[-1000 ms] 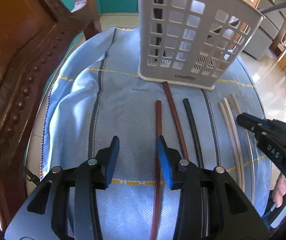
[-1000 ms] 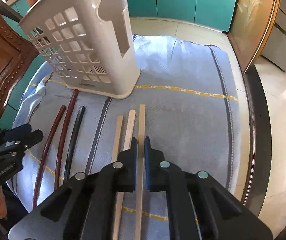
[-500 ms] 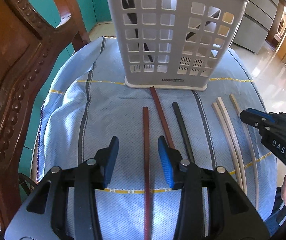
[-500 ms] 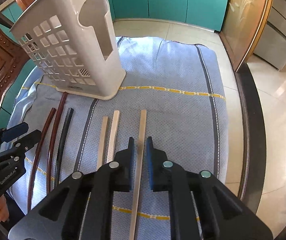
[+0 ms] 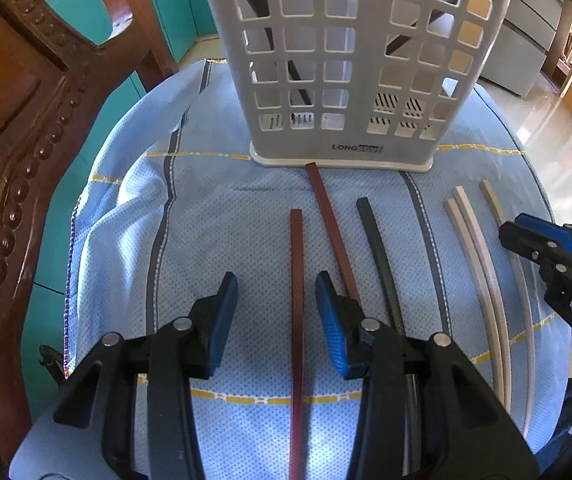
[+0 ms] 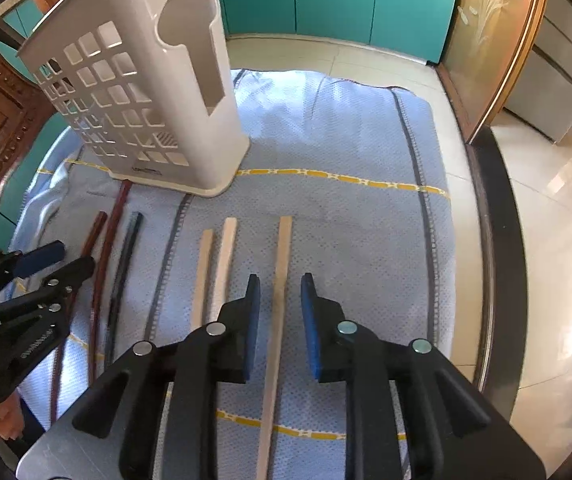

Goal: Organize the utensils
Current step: 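Position the right tool over a light wooden chopstick while the left tool aligns over a brown one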

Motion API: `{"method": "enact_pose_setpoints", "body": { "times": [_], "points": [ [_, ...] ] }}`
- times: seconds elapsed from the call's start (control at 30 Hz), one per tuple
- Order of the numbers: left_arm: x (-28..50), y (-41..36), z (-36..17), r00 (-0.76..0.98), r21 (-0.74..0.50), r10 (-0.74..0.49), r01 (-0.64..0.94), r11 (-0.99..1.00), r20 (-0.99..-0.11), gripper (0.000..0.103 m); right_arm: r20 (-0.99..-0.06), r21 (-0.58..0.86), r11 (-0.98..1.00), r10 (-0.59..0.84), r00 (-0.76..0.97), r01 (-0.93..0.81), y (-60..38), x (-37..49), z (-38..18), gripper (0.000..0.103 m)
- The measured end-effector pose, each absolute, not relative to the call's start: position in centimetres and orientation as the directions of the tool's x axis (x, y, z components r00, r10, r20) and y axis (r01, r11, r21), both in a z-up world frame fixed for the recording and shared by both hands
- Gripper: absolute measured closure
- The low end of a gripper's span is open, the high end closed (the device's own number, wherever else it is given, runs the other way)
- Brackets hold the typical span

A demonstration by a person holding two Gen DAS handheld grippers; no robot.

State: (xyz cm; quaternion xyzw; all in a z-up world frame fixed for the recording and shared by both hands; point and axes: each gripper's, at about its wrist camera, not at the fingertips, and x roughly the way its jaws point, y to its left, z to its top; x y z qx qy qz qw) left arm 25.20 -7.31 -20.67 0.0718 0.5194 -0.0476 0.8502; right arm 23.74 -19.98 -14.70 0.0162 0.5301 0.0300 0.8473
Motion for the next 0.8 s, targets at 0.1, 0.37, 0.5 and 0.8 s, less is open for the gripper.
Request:
{"method": "enact_pose_setpoints", "body": {
  "times": [0.1,0.37,0.5,0.8],
  "points": [
    [24.8,-7.5,-20.6,0.464,0.087,0.003,0.160,0.983,-0.886,0.061,-0.903,0.031,0.999,0.041,0.428,-0.031,-20.0,23.8,-15.1,0.082],
    [24.3,-7.8,-20.0,0.475,0.106,0.015,0.167,0.980,-0.880,0.060,-0.898,0.001,0.999,0.020,0.440,-0.042,-19.3,23.8,-15.2,0.080],
    [24.5,-8.3,-20.1,0.481,0.133,0.035,0.172,0.976,-0.876,0.059,-0.894,-0.006,0.999,0.015,0.447,-0.046,-18.9,23.5,-15.1,0.080],
    [24.5,-8.6,-20.0,0.466,0.091,-0.004,0.180,0.979,-0.885,0.070,-0.891,0.016,0.999,0.033,0.454,-0.043,-19.2,23.2,-15.0,0.079]
  ]
}}
